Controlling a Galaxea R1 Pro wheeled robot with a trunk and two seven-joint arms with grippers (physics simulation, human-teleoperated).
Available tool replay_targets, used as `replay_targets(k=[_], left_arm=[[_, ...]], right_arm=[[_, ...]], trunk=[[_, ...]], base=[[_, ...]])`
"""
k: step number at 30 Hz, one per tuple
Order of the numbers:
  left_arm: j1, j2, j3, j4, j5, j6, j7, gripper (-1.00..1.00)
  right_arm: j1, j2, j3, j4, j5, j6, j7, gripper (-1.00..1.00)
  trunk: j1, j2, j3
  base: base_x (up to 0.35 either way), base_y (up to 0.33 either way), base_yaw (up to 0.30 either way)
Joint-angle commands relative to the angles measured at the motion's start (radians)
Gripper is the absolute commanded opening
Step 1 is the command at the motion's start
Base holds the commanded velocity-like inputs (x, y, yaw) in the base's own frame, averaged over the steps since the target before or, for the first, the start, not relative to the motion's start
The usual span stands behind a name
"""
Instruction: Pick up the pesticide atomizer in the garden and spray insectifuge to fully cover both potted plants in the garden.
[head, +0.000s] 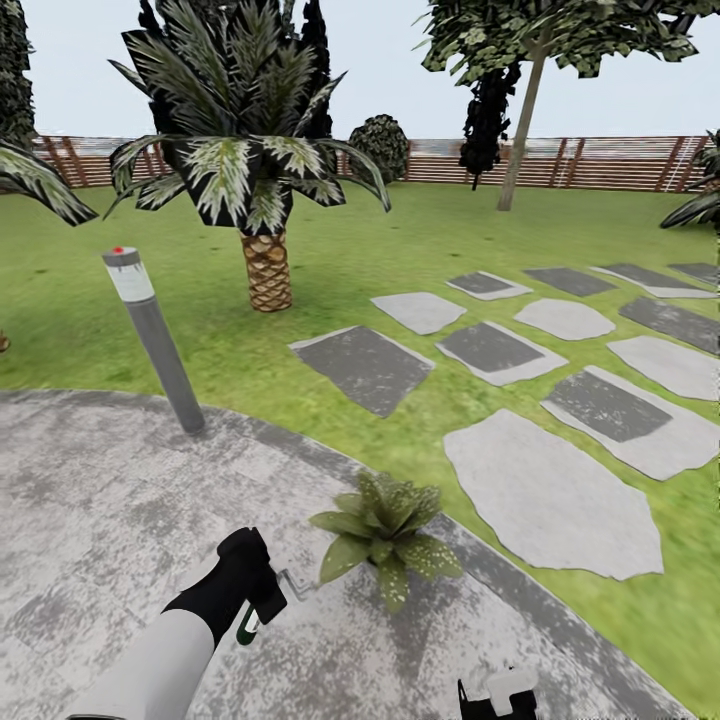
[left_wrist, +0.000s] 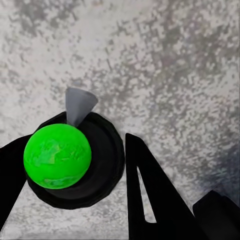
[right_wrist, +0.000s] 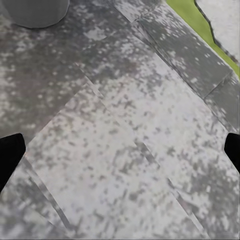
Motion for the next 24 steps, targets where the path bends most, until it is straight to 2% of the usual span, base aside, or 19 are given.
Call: replay_targets(k=[1,6,9,13,14,15,16,17,18,19,21,24], left_arm=[[0.0,0.0,-0.002,-0.002,-0.005,0.004,-0.006,-1.0],[0.0,0.0,-0.002,-0.001,-0.003,0.001,-0.011,-1.0],[0.0,0.0,-0.017,-0.002,-0.012,-0.001,-0.02,-1.0],[-0.011,0.007,-0.135,-0.002,-0.023,0.023,-0.029,-1.0],[-0.014,0.007,-0.152,-0.002,-0.033,0.048,-0.049,-1.0],[-0.043,0.006,-0.17,-0.002,-0.103,0.098,-0.158,-1.0],[-0.064,0.006,-0.172,-0.002,-0.17,0.107,-0.245,-1.0],[-0.072,0.006,-0.173,-0.002,-0.206,0.109,-0.289,-1.0],[-0.075,0.007,-0.174,-0.004,-0.263,0.11,-0.344,-1.0],[-0.074,0.008,-0.17,-0.01,-0.343,0.111,-0.389,-1.0],[-0.071,0.01,-0.169,-0.013,-0.366,0.11,-0.393,-1.0],[-0.074,0.011,-0.154,-0.019,-0.371,0.114,-0.392,-1.0]], right_arm=[[-0.001,0.0,0.006,0.001,0.007,-0.001,-0.01,1.0],[-0.001,-0.002,0.006,0.001,0.007,-0.001,-0.01,1.0],[-0.001,-0.003,0.006,0.001,0.007,-0.001,-0.01,1.0],[-0.001,-0.003,0.006,0.001,0.007,-0.001,-0.01,1.0],[-0.001,-0.004,0.006,0.001,0.008,-0.001,-0.009,1.0],[-0.001,-0.006,0.006,0.001,0.008,-0.001,-0.01,1.0],[-0.001,-0.006,0.006,0.001,0.008,-0.001,-0.01,1.0],[-0.001,-0.006,0.006,0.001,0.008,-0.001,-0.01,1.0],[-0.001,-0.007,0.006,0.001,0.008,-0.001,-0.01,1.0],[-0.001,-0.007,0.006,0.001,0.008,-0.001,-0.01,1.0],[-0.001,-0.006,0.006,0.001,0.008,-0.001,-0.01,1.0],[-0.001,-0.005,0.006,0.001,0.008,-0.001,-0.01,1.0]], trunk=[[0.0,0.0,-0.001],[0.0,0.0,-0.001],[0.0,0.0,-0.001],[0.0,0.0,-0.001],[0.0,0.0,-0.001],[0.0,0.0,-0.001],[0.0,0.0,-0.001],[0.0,0.0,-0.001],[0.0,0.0,-0.001],[0.0,0.0,-0.001],[0.0,0.0,-0.001],[0.0,0.0,-0.001]], base=[[0.0,0.271,-0.185],[0.0,0.111,-0.23],[0.0,0.006,-0.107],[0.0,0.001,-0.01],[0.0,0.0,-0.002],[0.0,0.0,0.0],[0.0,0.0,0.0],[0.0,0.0,0.0],[0.0,0.0,0.0],[0.0,0.0,0.0],[0.0,0.0,0.0],[0.0,0.0,0.0]])
